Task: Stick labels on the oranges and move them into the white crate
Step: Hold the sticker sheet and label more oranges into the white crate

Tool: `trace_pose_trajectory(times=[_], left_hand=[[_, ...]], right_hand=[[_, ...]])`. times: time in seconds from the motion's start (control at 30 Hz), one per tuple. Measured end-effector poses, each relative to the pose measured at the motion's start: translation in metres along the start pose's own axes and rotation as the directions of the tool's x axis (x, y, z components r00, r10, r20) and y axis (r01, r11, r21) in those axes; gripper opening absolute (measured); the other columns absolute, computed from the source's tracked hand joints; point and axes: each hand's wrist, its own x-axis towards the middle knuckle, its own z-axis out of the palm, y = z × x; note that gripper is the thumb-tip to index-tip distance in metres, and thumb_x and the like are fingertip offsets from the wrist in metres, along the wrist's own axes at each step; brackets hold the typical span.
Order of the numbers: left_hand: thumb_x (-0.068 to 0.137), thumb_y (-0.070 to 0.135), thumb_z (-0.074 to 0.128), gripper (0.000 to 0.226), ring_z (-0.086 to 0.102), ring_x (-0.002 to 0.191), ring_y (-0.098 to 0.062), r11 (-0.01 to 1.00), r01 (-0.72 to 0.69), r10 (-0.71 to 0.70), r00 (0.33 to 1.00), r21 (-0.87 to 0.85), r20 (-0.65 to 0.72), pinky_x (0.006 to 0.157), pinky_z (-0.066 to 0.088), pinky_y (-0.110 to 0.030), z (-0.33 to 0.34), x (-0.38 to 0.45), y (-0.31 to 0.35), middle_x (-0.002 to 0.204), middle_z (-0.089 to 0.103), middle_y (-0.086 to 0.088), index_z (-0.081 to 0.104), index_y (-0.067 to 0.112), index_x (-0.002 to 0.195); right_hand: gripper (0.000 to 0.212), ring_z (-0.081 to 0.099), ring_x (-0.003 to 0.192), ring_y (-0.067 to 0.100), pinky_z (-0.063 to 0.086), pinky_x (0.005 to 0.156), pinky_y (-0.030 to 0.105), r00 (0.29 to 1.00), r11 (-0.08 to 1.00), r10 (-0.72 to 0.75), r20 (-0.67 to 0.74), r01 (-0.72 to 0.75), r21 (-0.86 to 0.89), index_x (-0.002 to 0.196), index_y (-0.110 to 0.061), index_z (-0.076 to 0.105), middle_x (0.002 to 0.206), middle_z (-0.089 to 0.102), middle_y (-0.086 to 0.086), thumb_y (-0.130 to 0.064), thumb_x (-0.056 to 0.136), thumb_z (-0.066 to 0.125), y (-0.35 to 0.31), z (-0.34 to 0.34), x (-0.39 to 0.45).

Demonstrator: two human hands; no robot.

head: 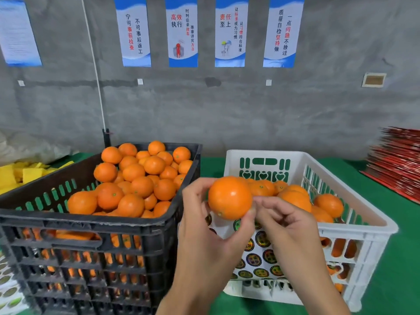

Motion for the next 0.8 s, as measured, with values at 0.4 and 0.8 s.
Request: trace_pose_trajectory(times=[0.4, 0.8], left_hand=[[0.083, 0.042, 0.082, 0.058, 0.068, 0.083, -0.014, 0.971, 0.103, -0.124, 0.988, -0.214, -0.089, 0.065, 0.057, -0.02, -0.004, -0.004, -0.022, 0.108, 0.059, 0.013, 0.043, 0.035, 0.126], [0.089, 0.044, 0.078, 0.053, 0.07, 0.084, -0.013, 0.99, 0.113, -0.125, 0.98, -0.081, -0.156, 0.065, 0.057, -0.019, -0.003, -0.005, -0.023, 0.112, 0.059, 0.025, 0.041, 0.046, 0.128]], right_hand=[[0.031, 0.075, 0.099, 0.02, 0.059, 0.087, 0.025, 0.973, 0.999, 0.037, 0.227, -0.032, -0.026, 0.107, -0.032, 0.079, 0.1, 0.08, 0.002, -0.026, 0.076, 0.082, -0.008, -0.001, -0.004], [0.04, 0.071, 0.102, 0.008, 0.057, 0.088, 0.02, 0.917, 0.961, 0.157, 0.367, -0.057, -0.271, 0.11, -0.046, 0.076, 0.104, 0.077, -0.007, -0.042, 0.071, 0.084, -0.02, -0.013, -0.012]])
